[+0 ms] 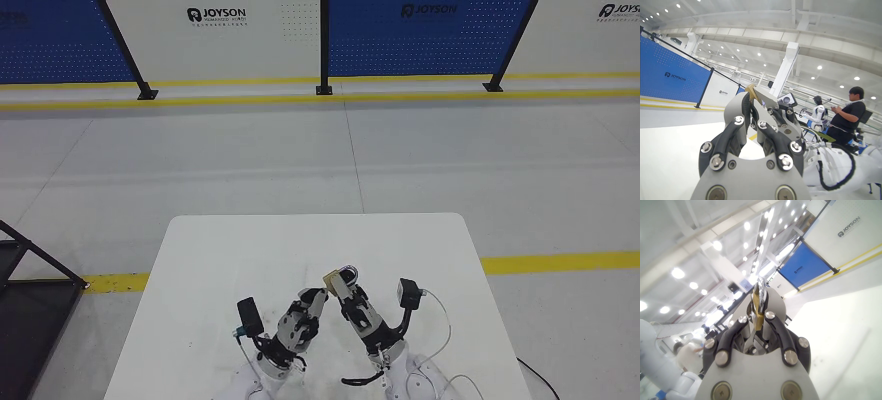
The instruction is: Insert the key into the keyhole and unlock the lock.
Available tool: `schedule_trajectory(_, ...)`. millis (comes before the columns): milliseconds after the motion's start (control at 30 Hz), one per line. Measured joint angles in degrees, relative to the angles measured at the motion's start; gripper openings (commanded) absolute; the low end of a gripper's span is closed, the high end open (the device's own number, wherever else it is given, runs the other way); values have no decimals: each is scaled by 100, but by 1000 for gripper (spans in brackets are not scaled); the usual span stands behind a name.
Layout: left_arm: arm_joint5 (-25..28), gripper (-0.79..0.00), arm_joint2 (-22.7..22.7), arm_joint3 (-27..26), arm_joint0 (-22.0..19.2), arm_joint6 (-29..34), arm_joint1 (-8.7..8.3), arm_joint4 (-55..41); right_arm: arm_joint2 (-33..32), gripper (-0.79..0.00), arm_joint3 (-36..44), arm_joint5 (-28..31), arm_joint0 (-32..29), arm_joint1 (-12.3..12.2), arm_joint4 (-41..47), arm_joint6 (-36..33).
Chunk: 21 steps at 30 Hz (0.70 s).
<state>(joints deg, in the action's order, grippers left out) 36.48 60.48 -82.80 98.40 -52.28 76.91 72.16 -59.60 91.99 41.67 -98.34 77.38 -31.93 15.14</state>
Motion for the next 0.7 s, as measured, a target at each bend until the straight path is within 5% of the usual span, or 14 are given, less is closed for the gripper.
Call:
schedule_trajectory(633,-1003,-782,-279,319,-165,-741,10,637,-8,-785,41,15,-20,-27,48,-58)
schedule_trajectory(700,-860,-511,-320,339,-177,-705,16,451,-7,-785,42,15,-22,-29,47,-54)
